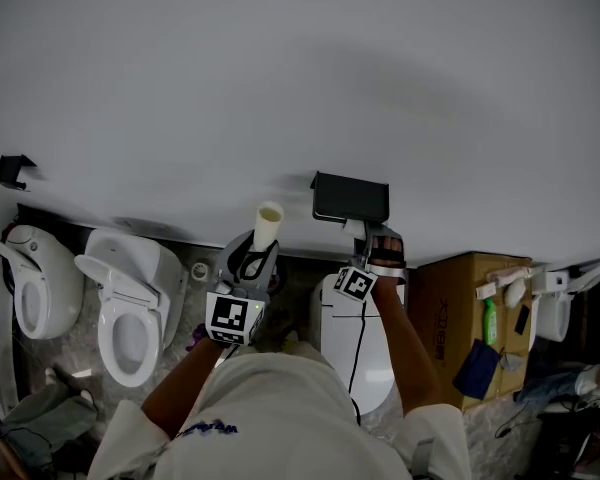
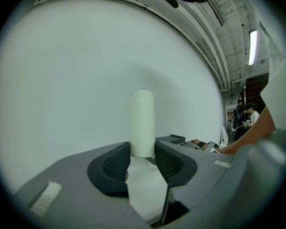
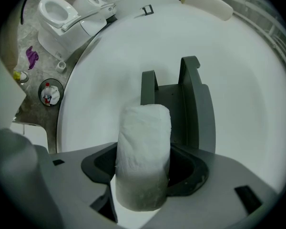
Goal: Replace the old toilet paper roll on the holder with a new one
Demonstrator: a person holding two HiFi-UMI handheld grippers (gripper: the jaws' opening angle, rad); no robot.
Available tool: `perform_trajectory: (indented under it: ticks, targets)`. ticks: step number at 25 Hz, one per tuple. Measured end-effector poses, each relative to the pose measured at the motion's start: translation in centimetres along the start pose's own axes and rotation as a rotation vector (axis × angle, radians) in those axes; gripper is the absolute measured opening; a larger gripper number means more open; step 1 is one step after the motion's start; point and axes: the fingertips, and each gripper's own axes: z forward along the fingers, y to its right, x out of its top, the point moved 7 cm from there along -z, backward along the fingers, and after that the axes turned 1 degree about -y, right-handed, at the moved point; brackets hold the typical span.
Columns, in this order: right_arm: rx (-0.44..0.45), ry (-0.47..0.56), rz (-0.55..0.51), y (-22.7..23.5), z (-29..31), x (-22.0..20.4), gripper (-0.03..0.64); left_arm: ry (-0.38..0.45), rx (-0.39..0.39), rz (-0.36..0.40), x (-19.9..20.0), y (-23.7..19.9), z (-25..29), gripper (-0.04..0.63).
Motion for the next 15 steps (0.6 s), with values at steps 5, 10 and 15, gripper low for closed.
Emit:
perform_trajectory:
  ticks: [5,10,15]
  targets:
    - [-0.005,0.014,-0.01,0.0,-0.1,0.3,0.29,-0.002,-0.006,-0.002,-0.2,0.1,0.3,0.16]
    - [-0.011,0.053,-0.044,-0.1,-0.1,1.5,0.288,-0.002,-0.007,-0.003,-0.2,0.0,0.6,0.16]
    - [-0.017,0.083,-0.048,-0.2,-0.1,2.7,0.288,-0.002,-0.005,0.001,-0.3,-0.1,0.6,0.16]
